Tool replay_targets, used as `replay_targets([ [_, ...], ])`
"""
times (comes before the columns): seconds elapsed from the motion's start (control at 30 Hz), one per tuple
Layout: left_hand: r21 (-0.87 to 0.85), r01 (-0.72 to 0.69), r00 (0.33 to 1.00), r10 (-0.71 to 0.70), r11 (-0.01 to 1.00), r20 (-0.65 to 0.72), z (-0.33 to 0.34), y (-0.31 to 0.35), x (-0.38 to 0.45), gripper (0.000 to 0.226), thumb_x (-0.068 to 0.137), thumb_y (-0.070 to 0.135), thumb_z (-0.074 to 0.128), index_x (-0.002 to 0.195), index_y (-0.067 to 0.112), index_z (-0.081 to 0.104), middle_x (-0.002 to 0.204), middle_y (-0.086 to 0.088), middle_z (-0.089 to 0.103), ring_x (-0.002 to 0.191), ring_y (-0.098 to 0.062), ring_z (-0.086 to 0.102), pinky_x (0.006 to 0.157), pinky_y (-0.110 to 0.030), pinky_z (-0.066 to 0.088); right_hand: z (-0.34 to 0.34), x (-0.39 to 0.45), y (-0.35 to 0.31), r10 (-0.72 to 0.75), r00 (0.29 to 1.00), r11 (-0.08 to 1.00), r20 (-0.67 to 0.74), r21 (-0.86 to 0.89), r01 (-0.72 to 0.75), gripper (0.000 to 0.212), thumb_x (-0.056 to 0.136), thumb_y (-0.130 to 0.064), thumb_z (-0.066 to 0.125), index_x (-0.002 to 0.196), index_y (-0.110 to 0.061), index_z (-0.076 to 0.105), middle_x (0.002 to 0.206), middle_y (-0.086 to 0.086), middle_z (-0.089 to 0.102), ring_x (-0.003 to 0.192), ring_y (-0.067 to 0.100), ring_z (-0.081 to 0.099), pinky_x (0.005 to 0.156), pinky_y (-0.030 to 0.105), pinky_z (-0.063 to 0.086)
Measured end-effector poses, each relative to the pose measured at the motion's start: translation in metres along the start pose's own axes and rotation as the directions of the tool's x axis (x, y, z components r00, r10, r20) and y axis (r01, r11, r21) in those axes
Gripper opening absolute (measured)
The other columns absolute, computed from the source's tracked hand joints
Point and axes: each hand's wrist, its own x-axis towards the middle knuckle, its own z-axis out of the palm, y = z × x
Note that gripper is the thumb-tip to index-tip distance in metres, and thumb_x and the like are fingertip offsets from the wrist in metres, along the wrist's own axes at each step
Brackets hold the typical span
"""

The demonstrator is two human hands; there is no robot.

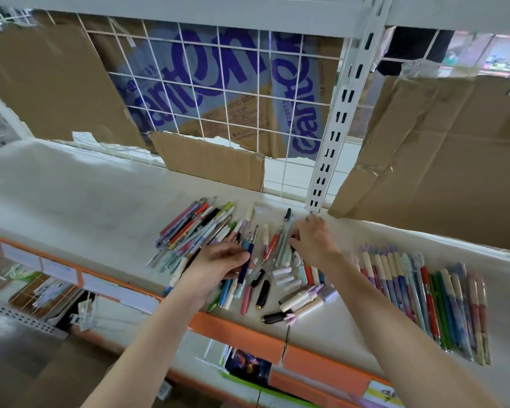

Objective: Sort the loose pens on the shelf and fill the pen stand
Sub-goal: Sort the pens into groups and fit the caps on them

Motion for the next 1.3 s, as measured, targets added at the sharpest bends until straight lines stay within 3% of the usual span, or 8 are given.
replay_targets([
  [0.13, -0.038, -0.003, 1.0, 0.004, 0.999, 0.025, 0.001, 0.001, -0.002, 0.011, 0.088, 0.002, 0.058, 0.096, 0.004, 0.065, 0.086, -0.01, 0.07, 0.08, -0.021, 0.065, 0.077, -0.028, 0.052, -0.006, -0.009, 0.001, -0.121, 0.992, 0.993, 0.017, 0.002, 0.121, 0.01, 0.092, -0.023, 0.057, 0.098, -0.016, 0.055, 0.094, -0.003, 0.045, 0.104, 0.017, 0.038, 0.092, 0.031, 0.03],
  [0.23, -0.031, -0.015, 0.999, 0.017, 0.999, 0.042, 0.002, 0.002, -0.003, 0.01, 0.089, 0.001, 0.057, 0.096, 0.002, 0.063, 0.081, -0.009, 0.068, 0.071, -0.016, 0.065, 0.062, -0.022, 0.051, -0.007, -0.019, -0.001, -0.092, 0.993, 0.922, -0.069, 0.371, 0.112, 0.007, 0.089, -0.016, 0.062, 0.087, -0.018, 0.055, 0.087, -0.005, 0.06, 0.09, 0.012, 0.056, 0.081, 0.024, 0.043],
  [0.33, -0.037, -0.038, 0.998, 0.04, 0.999, 0.044, 0.003, 0.002, -0.006, 0.009, 0.089, -0.001, 0.056, 0.095, 0.001, 0.061, 0.07, -0.003, 0.065, 0.062, -0.011, 0.062, 0.058, -0.02, 0.052, -0.013, -0.03, -0.002, 0.073, 0.997, 0.463, 0.024, 0.885, -0.055, 0.007, 0.089, -0.008, 0.061, 0.094, -0.013, 0.062, 0.088, -0.001, 0.068, 0.084, 0.014, 0.064, 0.075, 0.02, 0.051],
  [0.4, -0.007, -0.059, 0.996, 0.059, 0.998, 0.062, 0.004, 0.001, -0.007, 0.008, 0.089, -0.001, 0.056, 0.093, 0.002, 0.061, 0.066, -0.001, 0.061, 0.061, -0.011, 0.059, 0.058, -0.02, 0.051, -0.014, -0.034, 0.0, 0.074, 0.995, 0.207, 0.068, 0.975, -0.082, 0.008, 0.091, -0.003, 0.056, 0.096, -0.004, 0.062, 0.086, 0.009, 0.068, 0.083, 0.024, 0.064, 0.073, 0.029, 0.054],
  [0.47, 0.026, -0.078, 0.994, 0.076, 0.997, 0.077, 0.003, 0.001, -0.008, 0.007, 0.088, -0.001, 0.057, 0.092, 0.003, 0.061, 0.066, -0.003, 0.058, 0.061, -0.011, 0.056, 0.057, -0.019, 0.049, -0.017, -0.038, 0.001, 0.051, 0.997, 0.1, 0.061, 0.993, -0.065, 0.008, 0.092, -0.001, 0.053, 0.094, -0.001, 0.06, 0.082, 0.011, 0.068, 0.081, 0.025, 0.064, 0.069, 0.03, 0.055],
  [0.77, 0.093, -0.088, 0.994, 0.082, 0.992, 0.074, 0.005, -0.002, -0.005, 0.007, 0.088, 0.002, 0.059, 0.089, 0.007, 0.062, 0.067, -0.002, 0.055, 0.059, -0.01, 0.049, 0.057, -0.024, 0.042, -0.018, -0.042, -0.008, 0.087, 0.996, -0.025, -0.025, 0.999, 0.027, 0.006, 0.09, -0.001, 0.053, 0.088, -0.004, 0.058, 0.09, 0.015, 0.067, 0.083, 0.019, 0.066, 0.07, 0.021, 0.054],
  [1.0, 0.092, -0.111, 0.992, 0.106, 0.99, 0.063, 0.011, 0.0, -0.006, 0.005, 0.091, 0.006, 0.057, 0.088, 0.007, 0.06, 0.065, -0.001, 0.05, 0.055, -0.009, 0.04, 0.051, -0.019, 0.036, -0.014, -0.049, -0.022, 0.062, 0.996, 0.088, -0.066, 0.994, 0.061, 0.007, 0.088, 0.0, 0.058, 0.087, -0.007, 0.059, 0.086, 0.009, 0.069, 0.081, 0.015, 0.066, 0.071, 0.022, 0.053],
  [1.3, -0.37, 0.174, 0.984, -0.146, 0.913, 0.101, 0.04, 0.001, -0.012, 0.022, 0.094, -0.002, 0.045, 0.075, 0.007, 0.045, 0.06, -0.005, 0.048, 0.035, -0.003, 0.029, 0.03, -0.012, 0.018, 0.01, -0.066, -0.031, 0.246, 0.965, -0.005, -0.09, 0.996, 0.095, 0.017, 0.092, 0.001, 0.052, 0.08, -0.009, 0.044, 0.069, -0.006, 0.065, 0.073, 0.014, 0.062, 0.066, 0.022, 0.05],
])
